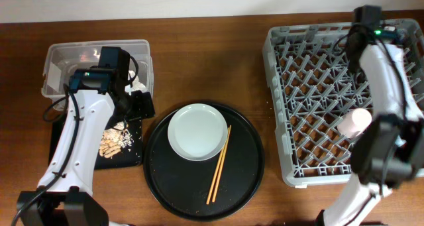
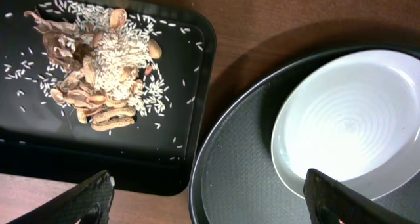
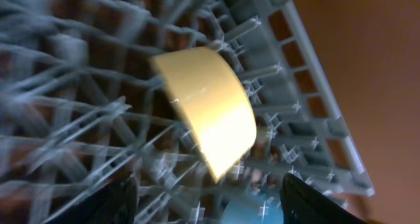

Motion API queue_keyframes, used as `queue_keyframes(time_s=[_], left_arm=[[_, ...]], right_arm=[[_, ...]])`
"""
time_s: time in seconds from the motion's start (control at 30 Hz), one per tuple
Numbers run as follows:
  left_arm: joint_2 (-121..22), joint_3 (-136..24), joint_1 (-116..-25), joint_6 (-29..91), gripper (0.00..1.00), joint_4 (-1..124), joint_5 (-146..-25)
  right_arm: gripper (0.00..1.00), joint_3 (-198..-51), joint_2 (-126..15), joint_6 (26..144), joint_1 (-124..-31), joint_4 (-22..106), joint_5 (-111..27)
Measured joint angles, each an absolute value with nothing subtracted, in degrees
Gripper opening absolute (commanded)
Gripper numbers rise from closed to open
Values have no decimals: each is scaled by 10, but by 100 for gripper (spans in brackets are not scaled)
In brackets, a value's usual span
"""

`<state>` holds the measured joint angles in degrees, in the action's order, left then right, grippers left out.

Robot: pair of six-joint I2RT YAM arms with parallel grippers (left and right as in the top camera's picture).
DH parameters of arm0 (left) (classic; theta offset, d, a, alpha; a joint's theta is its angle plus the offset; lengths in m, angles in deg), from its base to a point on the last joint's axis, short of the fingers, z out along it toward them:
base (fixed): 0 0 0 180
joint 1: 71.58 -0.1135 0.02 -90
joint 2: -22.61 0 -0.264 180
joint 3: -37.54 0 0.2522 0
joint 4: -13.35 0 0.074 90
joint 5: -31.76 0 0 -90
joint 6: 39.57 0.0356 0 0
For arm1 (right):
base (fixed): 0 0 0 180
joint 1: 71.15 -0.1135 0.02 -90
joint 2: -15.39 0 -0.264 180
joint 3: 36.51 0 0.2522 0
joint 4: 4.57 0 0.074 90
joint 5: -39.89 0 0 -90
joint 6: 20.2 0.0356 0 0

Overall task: Sort waste into correct bins and load items into the dishwasher rack
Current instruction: 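Move the right gripper back to the white plate and grasp its rim, then carry the white plate with the right gripper and stand it in the rack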

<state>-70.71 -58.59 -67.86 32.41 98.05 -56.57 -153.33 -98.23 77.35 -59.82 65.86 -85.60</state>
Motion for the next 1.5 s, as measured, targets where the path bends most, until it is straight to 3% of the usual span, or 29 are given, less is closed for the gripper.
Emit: queue_keyframes(time_s=[0.1, 0.23, 0.4, 0.57, 0.73, 0.8, 1.0, 1.17, 1.37, 1.5], left_arm=[[-707, -586, -679, 324, 99, 980, -567], [-707, -586, -679, 324, 99, 981, -567], [-707, -586, -679, 324, 99, 982, -567], [-707, -586, -679, 324, 99, 981, -567], [-707, -586, -679, 324, 99, 981, -567], [-707, -586, -679, 324, 99, 981, -567], [-707, -586, -679, 324, 99, 981, -567], [-707, -586, -679, 324, 100, 981, -567], [-707, -586, -679, 324, 99, 980, -567], [-707, -586, -679, 324, 99, 981, -567]], right_arm=[[76, -1536, -872, 776, -614, 716, -642], [78, -1528, -857, 776, -687, 772, -423], [75, -1431, -874, 791, -853, 722, -347], [66, -1309, -906, 845, -968, 598, -350], [54, -1258, -939, 907, -1023, 539, -392], [45, -1258, -954, 917, -1031, 538, -397], [4, -1257, -979, 953, -1038, 539, -397], [4, -1257, -979, 958, -1037, 543, -395], [4, -1334, -973, 933, -989, 633, -400], [4, -1445, -885, 874, -923, 693, -500]])
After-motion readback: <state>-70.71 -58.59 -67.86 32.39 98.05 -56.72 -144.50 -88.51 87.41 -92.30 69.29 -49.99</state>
